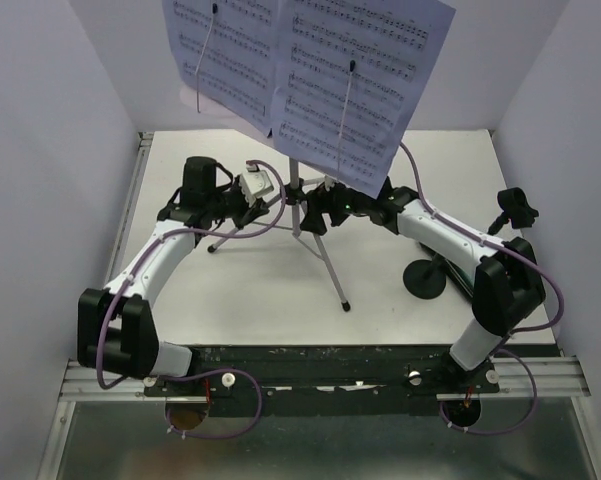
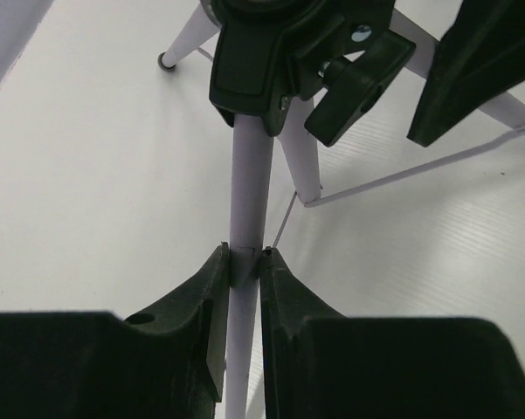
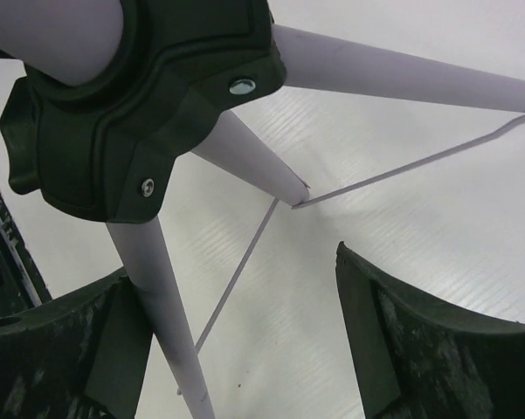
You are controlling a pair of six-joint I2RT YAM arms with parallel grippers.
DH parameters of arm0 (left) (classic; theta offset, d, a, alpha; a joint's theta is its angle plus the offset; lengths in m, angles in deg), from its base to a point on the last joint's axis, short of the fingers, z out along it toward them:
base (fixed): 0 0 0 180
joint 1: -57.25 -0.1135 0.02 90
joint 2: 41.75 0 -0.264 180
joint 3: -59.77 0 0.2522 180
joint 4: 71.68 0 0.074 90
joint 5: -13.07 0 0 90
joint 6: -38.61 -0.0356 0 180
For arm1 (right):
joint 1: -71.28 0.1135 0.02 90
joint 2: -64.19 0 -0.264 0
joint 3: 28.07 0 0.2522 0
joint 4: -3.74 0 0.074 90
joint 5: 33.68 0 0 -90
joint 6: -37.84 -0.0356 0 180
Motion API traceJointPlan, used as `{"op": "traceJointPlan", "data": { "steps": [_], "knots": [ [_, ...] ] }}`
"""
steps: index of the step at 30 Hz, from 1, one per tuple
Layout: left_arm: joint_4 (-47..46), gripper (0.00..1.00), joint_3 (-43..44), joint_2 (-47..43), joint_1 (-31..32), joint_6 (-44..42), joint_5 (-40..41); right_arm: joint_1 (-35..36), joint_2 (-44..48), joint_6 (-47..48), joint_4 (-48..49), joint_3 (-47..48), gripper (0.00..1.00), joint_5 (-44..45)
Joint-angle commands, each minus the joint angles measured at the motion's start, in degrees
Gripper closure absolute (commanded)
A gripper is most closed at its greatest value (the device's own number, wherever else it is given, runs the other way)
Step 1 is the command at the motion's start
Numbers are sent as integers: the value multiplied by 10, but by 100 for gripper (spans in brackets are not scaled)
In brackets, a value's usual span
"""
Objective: Pack up the instrument practice props
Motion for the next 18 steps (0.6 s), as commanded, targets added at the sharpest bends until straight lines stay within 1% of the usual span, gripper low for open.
{"op": "traceJointPlan", "data": {
  "steps": [1, 5, 7, 9, 13, 15, 16, 18],
  "knots": [
    [80, 91, -101, -105, 33, 62, -28, -11, 37, 53, 14, -45, 15, 36],
    [84, 89, -156, -170, 65, 87, -38, -11, 49, 82, 25, -74, 15, 20],
    [81, 88, -177, -188, 77, 106, -39, -11, 44, 103, 30, -78, 16, 10],
    [79, 86, -189, -198, 80, 120, -38, -11, 29, 123, 32, -68, 17, 5],
    [76, 80, -188, -194, 79, 114, 0, -11, -1, 144, 39, -30, 18, 0],
    [66, 75, -183, -189, 79, 115, 25, -11, -16, 147, 44, -17, 19, 3],
    [59, 70, -181, -186, 78, 119, 37, -11, -21, 150, 47, -13, 18, 7],
    [51, 56, -174, -180, 79, 125, 59, -11, -31, 158, 53, -5, 19, 15]
  ]
}}
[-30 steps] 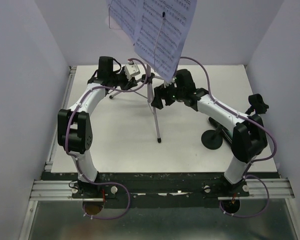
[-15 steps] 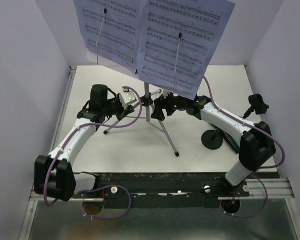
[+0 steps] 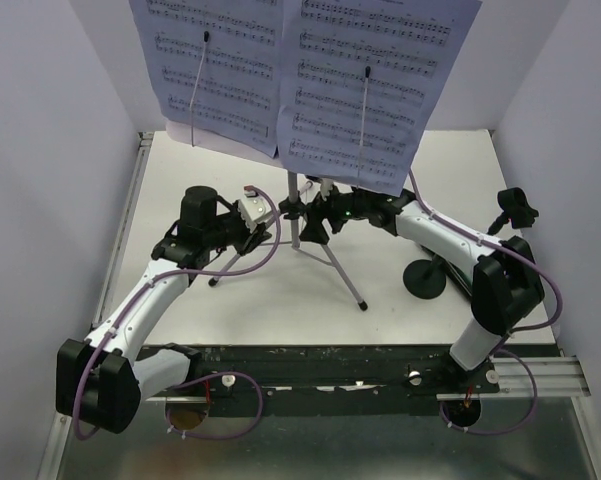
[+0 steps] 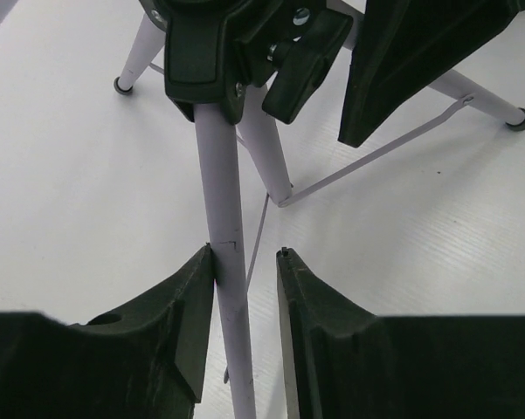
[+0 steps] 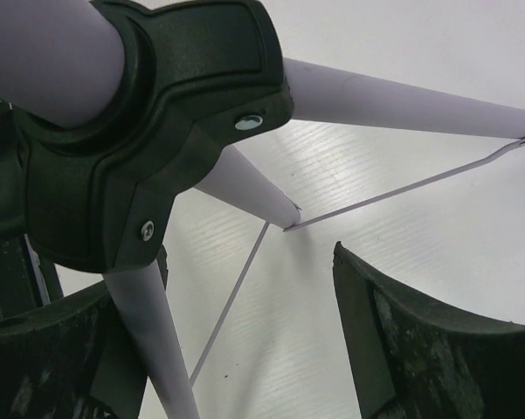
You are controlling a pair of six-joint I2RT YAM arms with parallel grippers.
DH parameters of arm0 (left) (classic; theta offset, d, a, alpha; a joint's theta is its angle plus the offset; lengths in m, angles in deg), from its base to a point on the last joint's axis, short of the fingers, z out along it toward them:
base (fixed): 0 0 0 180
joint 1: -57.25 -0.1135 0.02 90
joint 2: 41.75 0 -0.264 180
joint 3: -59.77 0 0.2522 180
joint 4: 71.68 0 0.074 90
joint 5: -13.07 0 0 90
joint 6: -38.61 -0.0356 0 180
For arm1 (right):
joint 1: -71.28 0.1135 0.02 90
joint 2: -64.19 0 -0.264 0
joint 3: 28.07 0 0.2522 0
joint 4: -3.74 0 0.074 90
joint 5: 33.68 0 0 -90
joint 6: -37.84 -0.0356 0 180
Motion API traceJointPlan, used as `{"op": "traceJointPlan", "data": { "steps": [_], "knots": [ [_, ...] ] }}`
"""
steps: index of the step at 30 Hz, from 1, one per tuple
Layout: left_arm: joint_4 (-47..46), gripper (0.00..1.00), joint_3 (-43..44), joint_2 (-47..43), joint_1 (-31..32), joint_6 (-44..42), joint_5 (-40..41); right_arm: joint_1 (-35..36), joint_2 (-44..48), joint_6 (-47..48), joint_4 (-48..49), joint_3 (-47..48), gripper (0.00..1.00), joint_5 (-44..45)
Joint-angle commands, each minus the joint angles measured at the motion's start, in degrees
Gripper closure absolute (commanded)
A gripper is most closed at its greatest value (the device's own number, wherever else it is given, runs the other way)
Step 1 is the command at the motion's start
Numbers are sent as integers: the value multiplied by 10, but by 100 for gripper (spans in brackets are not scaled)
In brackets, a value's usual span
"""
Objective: Pack up the instrument practice props
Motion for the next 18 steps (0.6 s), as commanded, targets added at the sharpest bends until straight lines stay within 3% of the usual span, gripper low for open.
{"op": "traceJointPlan", "data": {
  "steps": [1, 7, 12, 13, 14, 16, 18],
  "knots": [
    [79, 52, -3, 13, 23, 43, -4, -17, -52, 66, 58, 32, 19, 103],
    [86, 46, 21, 28, 23, 39, 12, -17, -102, 122, 38, 99, 20, 94],
    [89, 46, 22, 30, 22, 50, 11, -17, -98, 143, 52, 85, 18, 112],
    [94, 41, 24, 27, 22, 52, 12, -17, -89, 146, 53, 79, 15, 120],
    [99, 31, 26, 24, 22, 52, 15, -18, -75, 148, 51, 72, 12, 119],
    [110, 4, 28, 9, 22, 47, 20, -21, -41, 164, 34, 49, 8, 81],
    [119, 1, 27, -16, 22, 31, 15, -21, 2, 168, 19, 22, 5, 59]
  ]
}}
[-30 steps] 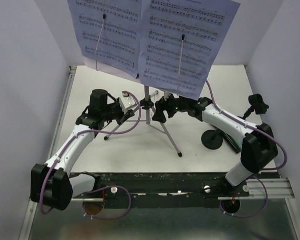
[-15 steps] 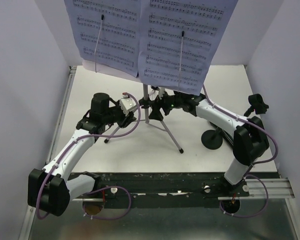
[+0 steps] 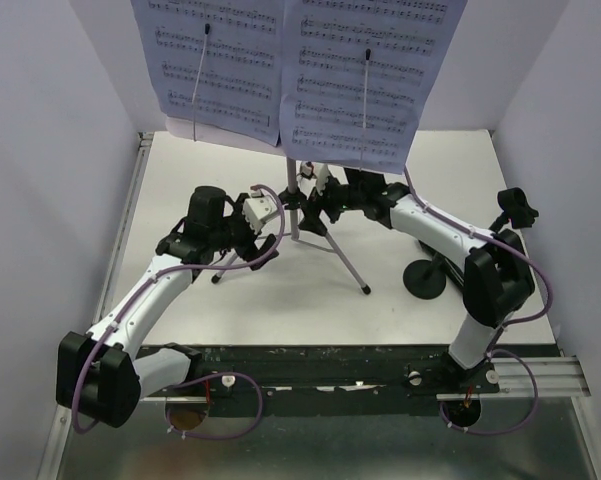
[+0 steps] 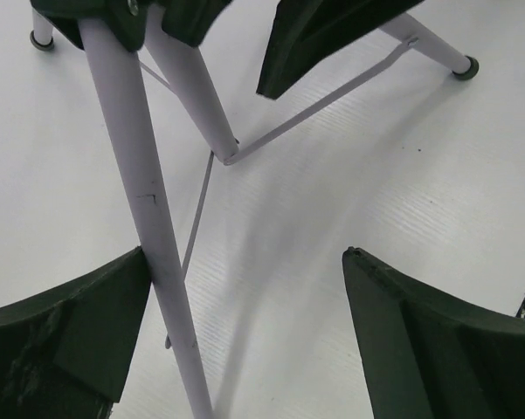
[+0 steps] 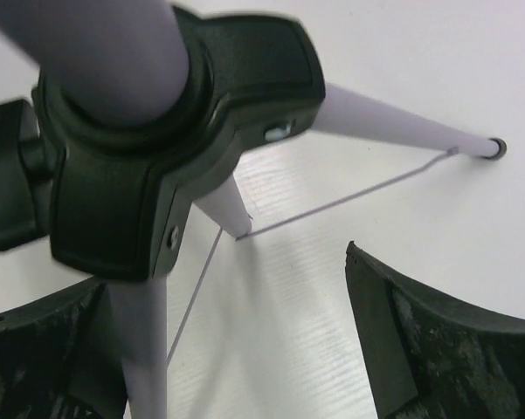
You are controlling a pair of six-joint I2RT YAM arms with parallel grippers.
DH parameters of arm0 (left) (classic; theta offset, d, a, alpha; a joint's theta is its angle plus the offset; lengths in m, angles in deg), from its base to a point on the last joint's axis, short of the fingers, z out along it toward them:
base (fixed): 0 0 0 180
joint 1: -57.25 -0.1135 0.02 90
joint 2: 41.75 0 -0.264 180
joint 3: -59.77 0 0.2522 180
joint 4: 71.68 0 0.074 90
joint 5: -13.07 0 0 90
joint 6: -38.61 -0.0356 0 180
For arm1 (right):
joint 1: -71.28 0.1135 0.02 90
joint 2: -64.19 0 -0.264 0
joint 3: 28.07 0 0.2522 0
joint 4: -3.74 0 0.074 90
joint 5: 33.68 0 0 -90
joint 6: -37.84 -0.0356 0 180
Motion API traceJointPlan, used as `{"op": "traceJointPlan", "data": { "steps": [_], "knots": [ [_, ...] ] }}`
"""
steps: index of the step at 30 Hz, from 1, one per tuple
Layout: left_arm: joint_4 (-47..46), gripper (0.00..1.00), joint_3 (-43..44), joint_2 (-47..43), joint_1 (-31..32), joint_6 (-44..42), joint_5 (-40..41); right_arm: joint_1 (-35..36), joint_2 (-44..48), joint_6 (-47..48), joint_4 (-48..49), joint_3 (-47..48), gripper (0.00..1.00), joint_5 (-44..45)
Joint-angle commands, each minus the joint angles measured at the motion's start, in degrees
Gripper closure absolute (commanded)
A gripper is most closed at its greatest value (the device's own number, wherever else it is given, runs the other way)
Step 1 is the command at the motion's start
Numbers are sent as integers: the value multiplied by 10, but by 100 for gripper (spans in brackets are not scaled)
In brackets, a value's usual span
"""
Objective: Pack up the instrument practice props
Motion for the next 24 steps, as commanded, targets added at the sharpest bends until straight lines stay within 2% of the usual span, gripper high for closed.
{"op": "traceJointPlan", "data": {
  "steps": [1, 3, 8, 15, 20, 24],
  "knots": [
    [66, 1, -2, -52, 6, -14, -24, -20, 78, 61, 2, -59, 4, 27],
    [64, 1, -4, -84, 6, -19, -19, -20, 122, 54, 2, -93, 1, 13],
    [99, 1, 8, -121, 6, -27, -34, -20, 198, 44, -22, -160, 0, 3],
    [139, 1, 60, -190, 16, -60, -105, -25, 368, 27, -124, -226, 0, 28],
    [150, 5, 158, -180, 37, -39, -128, -31, 495, -27, -199, -239, 1, 86],
    [146, 10, 247, -147, 54, 9, -158, -38, 546, -56, -270, -187, 0, 109]
  ]
}}
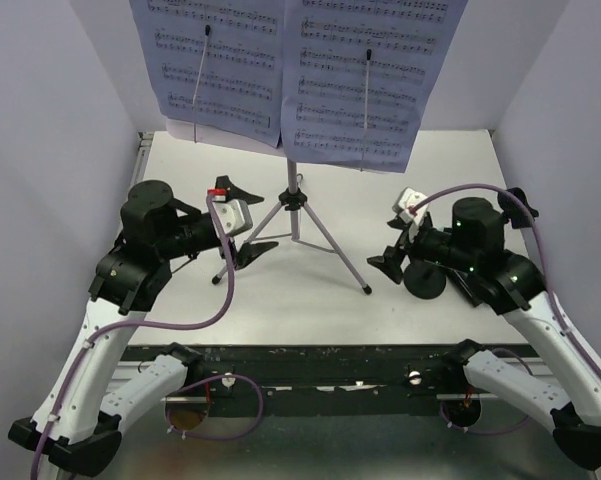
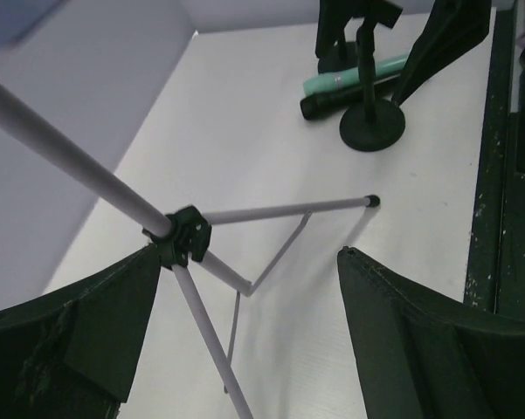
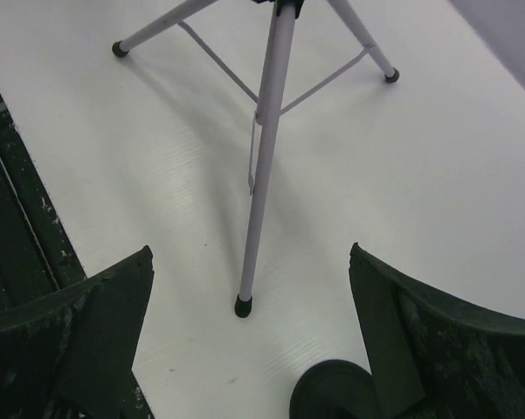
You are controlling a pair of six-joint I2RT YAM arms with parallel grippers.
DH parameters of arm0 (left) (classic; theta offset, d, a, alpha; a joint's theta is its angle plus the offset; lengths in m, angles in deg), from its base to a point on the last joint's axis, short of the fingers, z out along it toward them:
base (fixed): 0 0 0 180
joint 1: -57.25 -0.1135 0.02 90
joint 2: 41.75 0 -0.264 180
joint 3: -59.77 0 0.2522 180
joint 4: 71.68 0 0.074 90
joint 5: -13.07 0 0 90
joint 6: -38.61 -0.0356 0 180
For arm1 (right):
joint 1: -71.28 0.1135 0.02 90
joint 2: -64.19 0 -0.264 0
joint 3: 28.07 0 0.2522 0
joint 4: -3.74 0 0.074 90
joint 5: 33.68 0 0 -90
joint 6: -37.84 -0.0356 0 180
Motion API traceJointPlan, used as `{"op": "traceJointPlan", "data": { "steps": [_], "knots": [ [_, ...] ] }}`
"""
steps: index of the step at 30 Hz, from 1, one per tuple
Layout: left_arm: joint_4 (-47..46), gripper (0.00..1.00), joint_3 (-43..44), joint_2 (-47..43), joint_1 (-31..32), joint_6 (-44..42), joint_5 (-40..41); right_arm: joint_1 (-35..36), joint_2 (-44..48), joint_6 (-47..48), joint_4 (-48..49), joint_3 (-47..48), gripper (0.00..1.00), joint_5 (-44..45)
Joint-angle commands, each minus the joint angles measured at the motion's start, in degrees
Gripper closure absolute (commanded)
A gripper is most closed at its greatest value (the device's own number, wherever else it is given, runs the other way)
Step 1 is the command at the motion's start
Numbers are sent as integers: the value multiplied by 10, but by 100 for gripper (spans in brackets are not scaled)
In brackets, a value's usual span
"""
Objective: Pack up the instrument practice props
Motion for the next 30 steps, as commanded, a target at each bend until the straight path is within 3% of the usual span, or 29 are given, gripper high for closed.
{"op": "traceJointPlan", "data": {
  "steps": [1, 11, 15, 23, 27, 30],
  "knots": [
    [9, 10, 103, 39, 22, 49, -66, -9, 40, -50, -109, 59, 0, 52],
    [14, 14, 308, 152, 67, 88, -110, -42, 72, -8, -242, 256, 4, 124],
    [11, 9, 352, 184, 93, 94, -106, -42, 43, -10, -242, 352, 3, 194],
    [-63, 6, 391, 237, 153, 135, -65, -51, -97, -25, -240, 604, 5, 82],
    [-113, 5, 405, 267, 169, 180, -34, -56, -140, -30, -188, 654, 7, 68],
    [-130, 4, 423, 293, 170, 207, 3, -70, -191, -83, -177, 720, 13, 8]
  ]
}}
